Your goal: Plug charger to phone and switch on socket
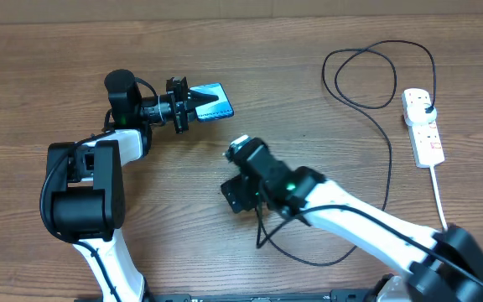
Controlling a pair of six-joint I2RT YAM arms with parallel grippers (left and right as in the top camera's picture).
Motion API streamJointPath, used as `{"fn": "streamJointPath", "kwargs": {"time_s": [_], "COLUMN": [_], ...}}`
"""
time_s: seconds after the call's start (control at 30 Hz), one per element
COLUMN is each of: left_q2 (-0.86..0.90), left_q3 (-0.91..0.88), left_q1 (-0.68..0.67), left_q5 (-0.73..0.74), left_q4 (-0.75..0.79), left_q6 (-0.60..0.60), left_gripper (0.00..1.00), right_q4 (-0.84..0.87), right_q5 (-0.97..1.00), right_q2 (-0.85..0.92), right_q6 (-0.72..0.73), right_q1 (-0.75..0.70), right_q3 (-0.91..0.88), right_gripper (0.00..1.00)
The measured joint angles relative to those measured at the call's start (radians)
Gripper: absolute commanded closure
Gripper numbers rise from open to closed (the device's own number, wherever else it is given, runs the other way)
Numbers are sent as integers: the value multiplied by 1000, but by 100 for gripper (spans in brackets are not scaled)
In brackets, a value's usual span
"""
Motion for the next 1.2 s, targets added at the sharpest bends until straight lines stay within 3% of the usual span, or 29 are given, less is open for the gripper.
{"fn": "streamJointPath", "kwargs": {"time_s": [0.43,0.83,1.03,1.2], "left_q2": [0,0,0,0], "left_q3": [0,0,0,0], "left_q1": [0,0,0,0], "left_q5": [0,0,0,0], "left_q4": [1,1,1,1], "left_q6": [0,0,0,0], "left_gripper": [95,95,96,95], "right_q4": [175,219,225,208], "right_q5": [137,115,64,53], "right_q2": [217,254,256,256], "right_q6": [-30,-29,-29,-29], "right_q1": [2,-71,-101,-100], "right_q3": [-5,-5,-5,-2], "right_gripper": [33,52,55,67]}}
